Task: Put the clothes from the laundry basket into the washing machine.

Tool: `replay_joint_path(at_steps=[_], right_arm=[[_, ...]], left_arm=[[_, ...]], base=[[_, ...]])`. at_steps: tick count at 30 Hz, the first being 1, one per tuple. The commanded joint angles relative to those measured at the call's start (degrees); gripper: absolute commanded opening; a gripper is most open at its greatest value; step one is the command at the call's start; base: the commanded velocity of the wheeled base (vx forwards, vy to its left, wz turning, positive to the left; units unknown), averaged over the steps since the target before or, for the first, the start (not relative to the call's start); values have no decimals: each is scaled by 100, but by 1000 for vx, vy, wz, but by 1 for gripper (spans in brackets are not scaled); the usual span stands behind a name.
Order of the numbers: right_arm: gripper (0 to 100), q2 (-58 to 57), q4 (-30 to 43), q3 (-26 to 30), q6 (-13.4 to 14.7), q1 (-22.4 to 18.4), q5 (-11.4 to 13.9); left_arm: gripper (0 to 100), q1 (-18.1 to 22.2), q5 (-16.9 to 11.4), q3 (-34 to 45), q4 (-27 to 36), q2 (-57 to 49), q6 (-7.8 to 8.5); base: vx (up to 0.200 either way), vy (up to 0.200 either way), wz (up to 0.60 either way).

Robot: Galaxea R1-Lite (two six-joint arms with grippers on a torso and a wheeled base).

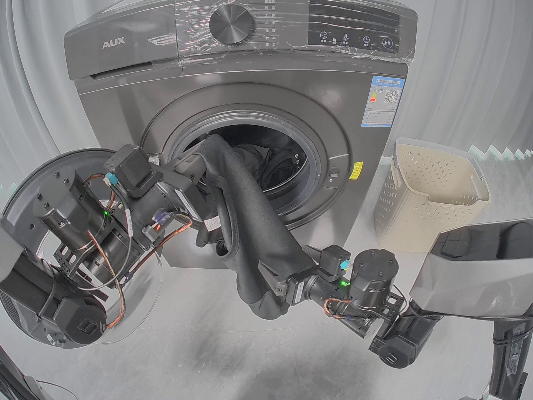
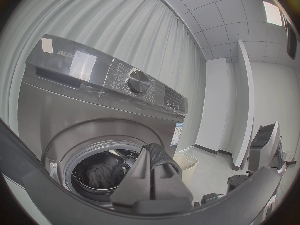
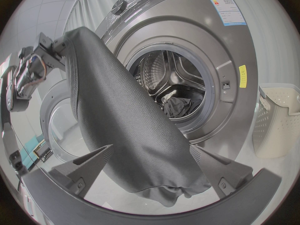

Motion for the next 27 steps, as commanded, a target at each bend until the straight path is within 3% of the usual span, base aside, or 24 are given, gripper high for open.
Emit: replay_joint_path(at_steps=[1, 5, 15, 27], right_arm=[[100, 478, 2, -350, -140, 38, 10], [100, 794, 10, -702, -175, 178, 36], [100, 1233, 63, -1431, -228, 213, 212], [100, 1726, 177, -2354, -228, 82, 151]], left_arm=[[0, -66, 1, -20, 3, 48, 1], [0, -110, 1, -73, 3, 118, 80], [0, -110, 1, -117, -6, 118, 80], [0, -110, 1, -143, -6, 48, 80]], base=[[0, 0, 0], [0, 0, 0], [0, 0, 0], [0, 0, 0]])
